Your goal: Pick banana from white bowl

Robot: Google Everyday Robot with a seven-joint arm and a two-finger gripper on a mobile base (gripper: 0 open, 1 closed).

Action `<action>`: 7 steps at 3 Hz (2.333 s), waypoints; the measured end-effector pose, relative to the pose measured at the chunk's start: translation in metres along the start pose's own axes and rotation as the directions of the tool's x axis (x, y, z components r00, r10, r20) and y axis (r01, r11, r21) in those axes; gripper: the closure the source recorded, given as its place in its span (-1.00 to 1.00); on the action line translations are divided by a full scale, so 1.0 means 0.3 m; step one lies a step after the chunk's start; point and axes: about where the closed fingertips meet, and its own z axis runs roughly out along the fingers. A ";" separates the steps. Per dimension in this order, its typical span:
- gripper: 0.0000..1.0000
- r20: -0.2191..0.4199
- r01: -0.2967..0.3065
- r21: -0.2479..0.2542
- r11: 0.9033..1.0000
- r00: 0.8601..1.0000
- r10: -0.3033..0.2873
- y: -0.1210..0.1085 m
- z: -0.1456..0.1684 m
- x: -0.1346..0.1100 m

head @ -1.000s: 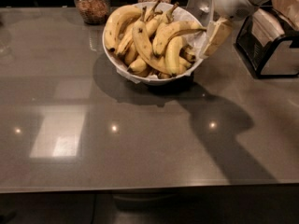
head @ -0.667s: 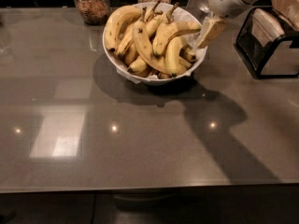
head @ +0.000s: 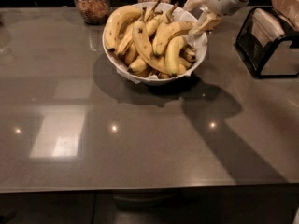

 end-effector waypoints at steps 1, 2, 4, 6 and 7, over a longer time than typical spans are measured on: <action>-0.10 -0.012 0.018 -0.008 1.000 1.000 -0.018 -0.009 0.024 0.026; -0.12 -0.018 0.030 -0.026 0.999 0.999 -0.031 -0.013 0.058 0.043; -0.04 -0.004 0.034 -0.075 0.997 0.999 -0.034 -0.009 0.150 0.055; 0.79 -0.018 0.008 -0.076 0.997 1.000 -0.010 -0.009 0.137 0.041; 1.00 -0.007 -0.070 -0.042 0.997 0.998 0.070 -0.015 0.073 0.040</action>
Offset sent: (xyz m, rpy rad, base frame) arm 0.0282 -0.0061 -0.0140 -0.0648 0.0033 0.0176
